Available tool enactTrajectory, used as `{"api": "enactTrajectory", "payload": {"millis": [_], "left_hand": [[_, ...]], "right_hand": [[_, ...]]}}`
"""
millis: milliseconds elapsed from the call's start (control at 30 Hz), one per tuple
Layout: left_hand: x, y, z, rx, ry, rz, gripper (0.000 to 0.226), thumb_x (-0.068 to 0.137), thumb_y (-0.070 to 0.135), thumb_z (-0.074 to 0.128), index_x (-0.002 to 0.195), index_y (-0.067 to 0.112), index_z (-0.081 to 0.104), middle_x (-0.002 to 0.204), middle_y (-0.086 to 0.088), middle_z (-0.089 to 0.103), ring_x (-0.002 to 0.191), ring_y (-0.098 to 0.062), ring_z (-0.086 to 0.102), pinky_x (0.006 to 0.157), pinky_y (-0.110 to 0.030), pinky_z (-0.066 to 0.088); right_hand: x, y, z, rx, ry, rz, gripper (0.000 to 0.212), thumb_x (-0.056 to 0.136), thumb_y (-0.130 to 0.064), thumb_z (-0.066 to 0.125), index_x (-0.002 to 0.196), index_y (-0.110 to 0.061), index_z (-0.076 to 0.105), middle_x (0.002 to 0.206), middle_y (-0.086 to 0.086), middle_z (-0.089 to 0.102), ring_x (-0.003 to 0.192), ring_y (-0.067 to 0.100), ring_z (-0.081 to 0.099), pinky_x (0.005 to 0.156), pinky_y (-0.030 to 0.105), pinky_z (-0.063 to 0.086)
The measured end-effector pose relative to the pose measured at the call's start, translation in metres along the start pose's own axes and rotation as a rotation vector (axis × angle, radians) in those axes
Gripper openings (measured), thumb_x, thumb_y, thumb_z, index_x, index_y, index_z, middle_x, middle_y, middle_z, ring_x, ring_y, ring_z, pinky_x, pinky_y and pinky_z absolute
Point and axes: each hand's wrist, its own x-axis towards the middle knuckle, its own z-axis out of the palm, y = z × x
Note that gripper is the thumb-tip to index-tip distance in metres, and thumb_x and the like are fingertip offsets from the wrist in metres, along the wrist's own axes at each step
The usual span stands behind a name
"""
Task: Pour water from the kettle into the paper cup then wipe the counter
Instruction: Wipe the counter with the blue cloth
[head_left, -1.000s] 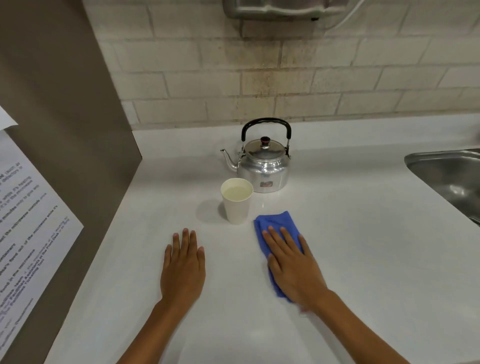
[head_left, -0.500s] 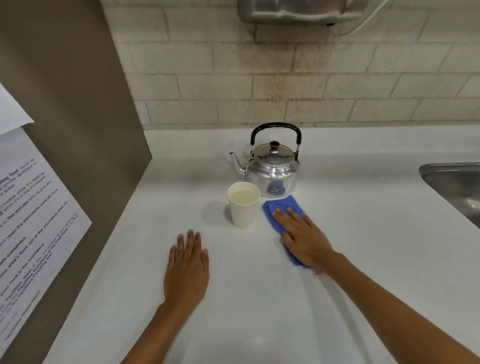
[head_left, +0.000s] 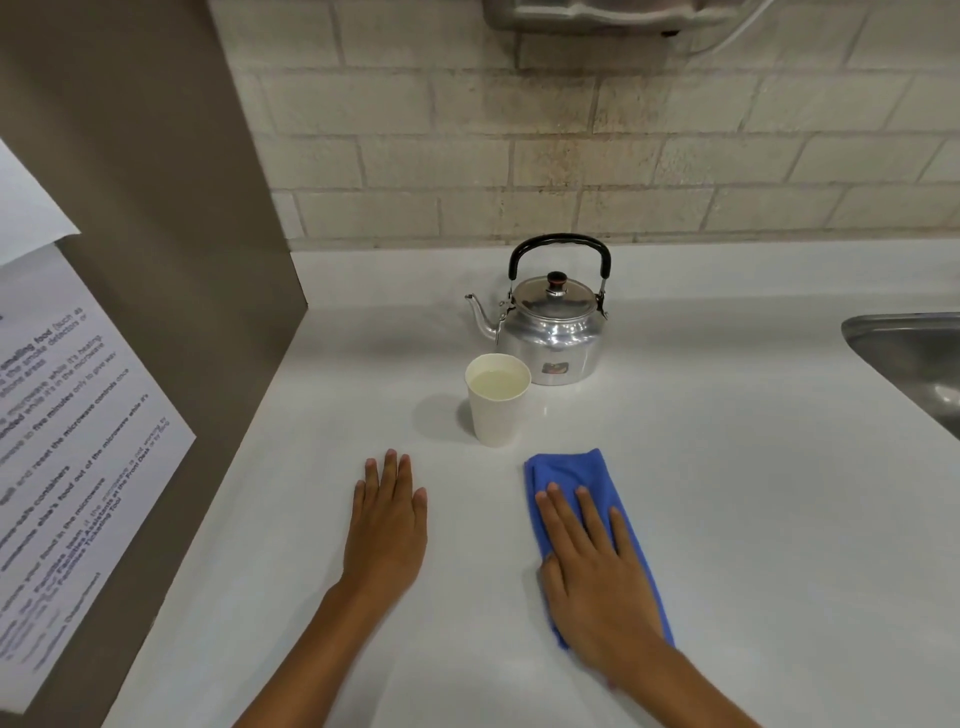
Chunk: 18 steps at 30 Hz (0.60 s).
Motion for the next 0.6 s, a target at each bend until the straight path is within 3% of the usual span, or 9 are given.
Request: {"api": "enactTrajectory", "payload": {"millis": [33,100,200,267,333,433,467,533,600], "left_hand": [[0.001,-0.001,-0.001,-0.016,-0.019,-0.004,0.052,0.100,0.027,0.014,0.145,0.012,-0.007,0.157,-0.005,-0.012,0.144,-0.021,-0.015,0.114,-0.031,-0.010],[0.003,-0.002,-0.004,-0.059,-0.052,-0.020,0.052,0.100,0.027,0.015,0.145,0.011,-0.007,0.157,-0.005,-0.012,0.144,-0.019,-0.013,0.115,-0.030,-0.009],[0.003,-0.006,-0.010,-0.125,-0.063,-0.047,0.052,0.100,0.026,0.016,0.145,0.011,-0.005,0.157,-0.004,-0.009,0.144,-0.017,-0.010,0.115,-0.029,-0.007],[0.002,-0.012,-0.016,-0.141,-0.057,-0.063,0.052,0.100,0.027,0.016,0.145,0.011,-0.004,0.157,-0.004,-0.008,0.144,-0.016,-0.010,0.115,-0.028,-0.006],[0.001,-0.019,-0.020,-0.155,-0.052,-0.077,0.051,0.100,0.027,0.016,0.145,0.012,-0.004,0.157,-0.004,-0.008,0.144,-0.016,-0.010,0.115,-0.029,-0.006],[-0.004,-0.024,-0.024,-0.199,-0.025,-0.079,0.051,0.100,0.027,0.016,0.145,0.013,-0.002,0.158,-0.004,-0.007,0.144,-0.016,-0.010,0.116,-0.029,-0.006],[-0.005,-0.025,-0.024,-0.220,-0.002,-0.076,0.050,0.100,0.027,0.016,0.145,0.013,-0.002,0.158,-0.003,-0.007,0.144,-0.015,-0.010,0.116,-0.029,-0.006],[-0.008,-0.023,-0.026,-0.277,0.047,-0.073,0.050,0.100,0.028,0.017,0.145,0.015,-0.001,0.158,-0.002,-0.006,0.144,-0.013,-0.010,0.115,-0.027,-0.006],[-0.011,-0.017,-0.024,-0.357,0.096,-0.052,0.051,0.100,0.029,0.020,0.146,0.017,0.001,0.158,-0.001,-0.005,0.144,-0.012,-0.009,0.114,-0.026,-0.006]], "right_hand": [[-0.006,-0.012,-0.001,-0.008,0.016,-0.014,0.060,0.082,-0.032,0.023,0.136,-0.015,0.042,0.142,0.000,0.046,0.131,0.028,0.043,0.108,0.037,0.002],[-0.012,-0.032,-0.003,0.004,0.010,-0.036,0.057,0.080,-0.034,0.031,0.130,-0.017,0.051,0.135,-0.001,0.055,0.123,0.024,0.052,0.104,0.036,0.008],[-0.010,-0.058,-0.001,0.017,-0.009,-0.099,0.058,0.078,-0.037,0.032,0.130,-0.019,0.050,0.134,-0.003,0.056,0.122,0.021,0.053,0.104,0.038,0.007],[-0.001,-0.075,0.002,0.023,-0.025,-0.127,0.059,0.080,-0.038,0.031,0.134,-0.018,0.041,0.137,-0.003,0.052,0.125,0.020,0.049,0.105,0.040,0.004],[0.011,-0.090,0.006,0.023,-0.042,-0.149,0.058,0.085,-0.037,0.030,0.139,-0.017,0.029,0.145,-0.001,0.042,0.134,0.022,0.037,0.106,0.043,-0.004],[0.038,-0.113,0.017,0.099,-0.072,-0.248,0.059,0.096,-0.035,0.020,0.146,-0.017,-0.005,0.158,0.002,-0.004,0.142,0.026,-0.014,0.107,0.046,-0.030],[0.046,-0.119,0.019,0.128,-0.085,-0.273,0.059,0.097,-0.035,0.019,0.145,-0.017,-0.011,0.157,0.001,-0.013,0.141,0.025,-0.022,0.107,0.046,-0.031],[0.055,-0.123,0.018,0.243,-0.087,-0.313,0.057,0.098,-0.030,0.023,0.147,-0.017,-0.002,0.159,0.003,-0.003,0.145,0.023,-0.012,0.115,0.045,-0.017],[0.054,-0.110,0.008,0.541,-0.025,-0.234,0.045,0.094,-0.019,0.030,0.138,-0.010,0.035,0.147,0.011,0.039,0.137,0.026,0.029,0.119,0.043,0.015]]}}
